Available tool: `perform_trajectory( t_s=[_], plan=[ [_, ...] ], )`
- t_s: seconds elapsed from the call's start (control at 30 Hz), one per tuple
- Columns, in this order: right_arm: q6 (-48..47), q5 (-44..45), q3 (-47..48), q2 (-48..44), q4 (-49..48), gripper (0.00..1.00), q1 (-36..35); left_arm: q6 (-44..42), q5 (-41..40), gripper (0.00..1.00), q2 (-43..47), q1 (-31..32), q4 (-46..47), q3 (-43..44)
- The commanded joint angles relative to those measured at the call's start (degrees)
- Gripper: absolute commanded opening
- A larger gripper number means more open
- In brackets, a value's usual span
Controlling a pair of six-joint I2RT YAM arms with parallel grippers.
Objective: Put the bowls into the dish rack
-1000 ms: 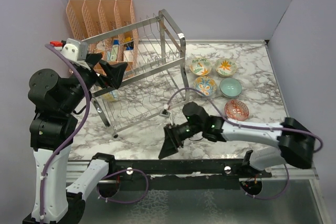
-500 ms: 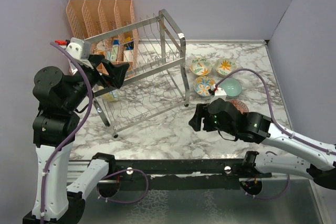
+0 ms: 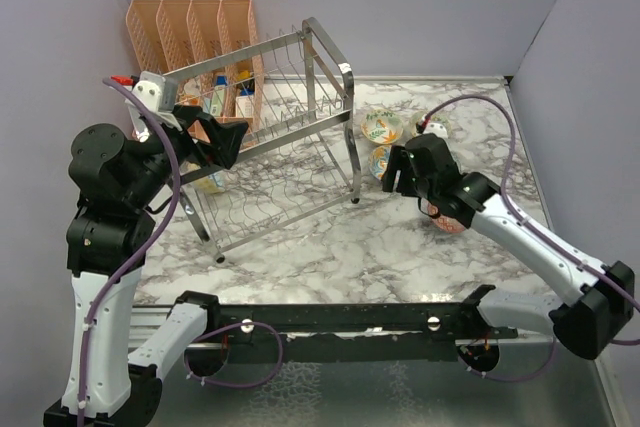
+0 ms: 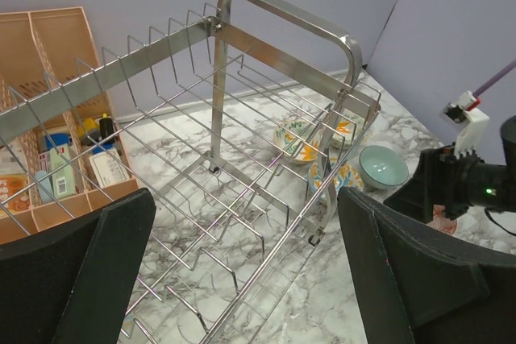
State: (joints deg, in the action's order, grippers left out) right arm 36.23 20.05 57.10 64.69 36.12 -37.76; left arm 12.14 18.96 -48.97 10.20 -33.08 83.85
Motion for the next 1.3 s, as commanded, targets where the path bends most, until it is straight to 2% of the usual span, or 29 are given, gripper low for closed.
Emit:
perform_trajectory(
  t_s=[0.0,0.17,0.5,0.67,1.27],
  plan=[
    [-5.48,-7.69,3.78,8.0,-9.87,0.67,4.3,0.78,1.66,0.99,0.31,0.17,1.08,-0.35],
    [-5.47,-16.47,7.32,16.92,-15.91,0.69,10.99,0.93,1.94,0.99,-0.08,0.17,0.99,-0.27],
    [-5.93,-19.21,19.09,34.25,-15.76,0.7,11.77,0.6,1.67,0.99,-0.51,0.17,0.66,-0.23],
    [-3.92,-15.8,18.01,36.52,-16.35,0.68,11.79,0.42,1.76,0.99,-0.74,0.26,1.0,-0.42],
    [-3.05,-13.68,17.68,43.35,-16.81,0.64,11.77,-0.39,0.75,0.99,-0.31,0.83,0.21,-0.14]
  ],
)
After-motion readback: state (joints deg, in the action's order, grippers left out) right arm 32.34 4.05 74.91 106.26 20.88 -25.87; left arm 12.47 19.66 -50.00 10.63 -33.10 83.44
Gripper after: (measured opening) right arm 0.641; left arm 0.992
